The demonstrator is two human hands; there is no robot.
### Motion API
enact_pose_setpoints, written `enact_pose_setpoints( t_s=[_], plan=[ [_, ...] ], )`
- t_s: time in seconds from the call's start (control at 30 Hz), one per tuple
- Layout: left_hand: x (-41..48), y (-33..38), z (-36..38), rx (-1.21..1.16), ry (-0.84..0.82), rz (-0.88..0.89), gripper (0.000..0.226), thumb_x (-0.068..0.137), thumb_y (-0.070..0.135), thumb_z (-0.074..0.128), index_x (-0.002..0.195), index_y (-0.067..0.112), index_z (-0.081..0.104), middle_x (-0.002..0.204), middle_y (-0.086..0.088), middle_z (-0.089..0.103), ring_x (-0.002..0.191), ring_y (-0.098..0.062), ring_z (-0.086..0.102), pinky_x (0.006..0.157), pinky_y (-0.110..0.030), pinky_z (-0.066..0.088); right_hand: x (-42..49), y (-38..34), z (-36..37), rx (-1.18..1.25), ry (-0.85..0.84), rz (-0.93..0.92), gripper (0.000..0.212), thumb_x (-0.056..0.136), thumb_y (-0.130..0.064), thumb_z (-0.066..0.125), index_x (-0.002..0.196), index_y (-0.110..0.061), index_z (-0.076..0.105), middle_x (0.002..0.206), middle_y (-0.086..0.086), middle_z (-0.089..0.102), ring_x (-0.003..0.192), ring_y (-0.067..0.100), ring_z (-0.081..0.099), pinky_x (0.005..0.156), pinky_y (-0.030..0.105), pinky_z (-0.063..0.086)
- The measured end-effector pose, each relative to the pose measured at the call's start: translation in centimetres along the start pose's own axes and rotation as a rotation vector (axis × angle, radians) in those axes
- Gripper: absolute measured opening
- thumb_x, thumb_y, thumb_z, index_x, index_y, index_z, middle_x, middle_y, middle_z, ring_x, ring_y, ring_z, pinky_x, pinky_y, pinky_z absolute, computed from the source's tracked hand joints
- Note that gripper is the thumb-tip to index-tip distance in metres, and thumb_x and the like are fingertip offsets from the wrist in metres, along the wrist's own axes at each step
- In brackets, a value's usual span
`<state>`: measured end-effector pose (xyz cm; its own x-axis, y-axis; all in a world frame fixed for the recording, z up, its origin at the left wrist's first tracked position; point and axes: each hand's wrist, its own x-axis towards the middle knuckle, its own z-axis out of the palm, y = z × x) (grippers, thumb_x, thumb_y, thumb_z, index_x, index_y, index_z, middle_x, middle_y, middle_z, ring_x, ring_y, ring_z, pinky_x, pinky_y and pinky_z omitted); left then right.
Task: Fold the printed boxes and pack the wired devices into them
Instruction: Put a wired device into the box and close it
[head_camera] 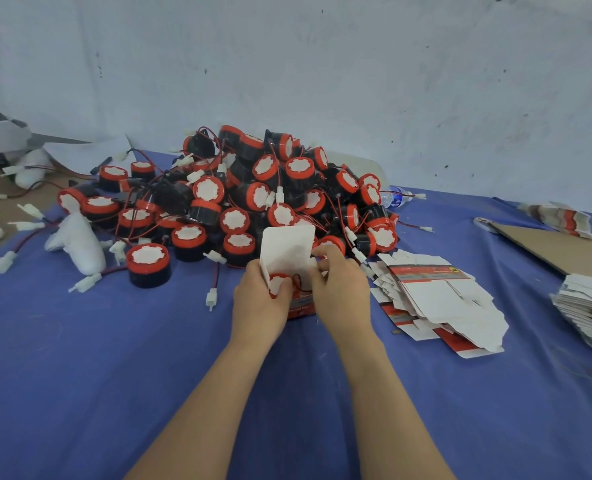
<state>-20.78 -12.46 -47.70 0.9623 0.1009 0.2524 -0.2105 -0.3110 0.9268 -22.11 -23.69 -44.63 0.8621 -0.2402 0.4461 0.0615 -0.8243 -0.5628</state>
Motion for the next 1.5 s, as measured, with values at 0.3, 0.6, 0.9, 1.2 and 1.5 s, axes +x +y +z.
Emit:
enact_pose_setpoints(
  t_s=[0.3, 0.6, 0.9, 1.2, 1.5],
  plan=[
    [-0.1, -0.1, 0.1, -0.001, 0.005, 0.010, 0.038, 0.090, 0.027, 0.063, 0.122, 0.018, 0.046, 0.113, 0.002, 0.058, 0.102, -0.015, 0.056, 0.067, -0.015, 0.043, -0.2, -0.1, 0.7, -0.122, -0.010, -0.010, 0.018, 0.096, -0.023, 0.053, 0.098, -0.017, 0.069, 0.102, -0.003, 0.062, 0.099, 0.019, 0.044, 0.083, 0.034, 0.038],
    [0.1, -0.2, 0.1, -0.010, -0.013, -0.019, 0.033, 0.087, 0.028, 0.065, 0.108, 0.029, 0.039, 0.105, 0.009, 0.053, 0.095, -0.012, 0.053, 0.061, -0.014, 0.040, -0.1, 0.2, -0.9, -0.095, -0.246, 0.017, 0.020, 0.096, -0.036, 0.052, 0.109, -0.032, 0.067, 0.105, -0.008, 0.068, 0.112, 0.018, 0.048, 0.093, 0.037, 0.035],
    [0.2, -0.1, 0.1, -0.006, -0.021, -0.013, 0.032, 0.087, 0.029, 0.065, 0.107, 0.028, 0.041, 0.104, 0.009, 0.054, 0.096, -0.013, 0.054, 0.063, -0.014, 0.040, -0.2, -0.7, -0.9, -0.120, -0.240, 0.002, 0.021, 0.094, -0.028, 0.052, 0.103, -0.034, 0.070, 0.102, -0.011, 0.068, 0.108, 0.015, 0.050, 0.083, 0.032, 0.025],
    [-0.1, 0.3, -0.2, -0.003, -0.071, 0.013, 0.026, 0.089, 0.023, 0.063, 0.106, 0.027, 0.044, 0.103, 0.006, 0.057, 0.086, -0.008, 0.054, 0.058, -0.012, 0.038, 0.3, -1.6, -0.9, -0.188, -0.218, 0.270, 0.027, 0.088, -0.020, 0.061, 0.115, -0.017, 0.059, 0.135, 0.009, 0.033, 0.122, 0.031, 0.032, 0.098, 0.040, 0.030],
    [-0.5, 0.6, -0.3, 0.309, 0.094, 0.049, 0.046, 0.084, 0.040, 0.064, 0.124, 0.020, 0.051, 0.111, 0.000, 0.037, 0.100, -0.017, 0.043, 0.080, -0.027, 0.037, 1.7, -1.0, 0.4, -0.029, -0.184, 0.277, 0.056, 0.087, -0.006, 0.061, 0.129, -0.006, 0.025, 0.115, 0.018, 0.055, 0.086, 0.031, 0.055, 0.061, 0.034, 0.037]
  ],
)
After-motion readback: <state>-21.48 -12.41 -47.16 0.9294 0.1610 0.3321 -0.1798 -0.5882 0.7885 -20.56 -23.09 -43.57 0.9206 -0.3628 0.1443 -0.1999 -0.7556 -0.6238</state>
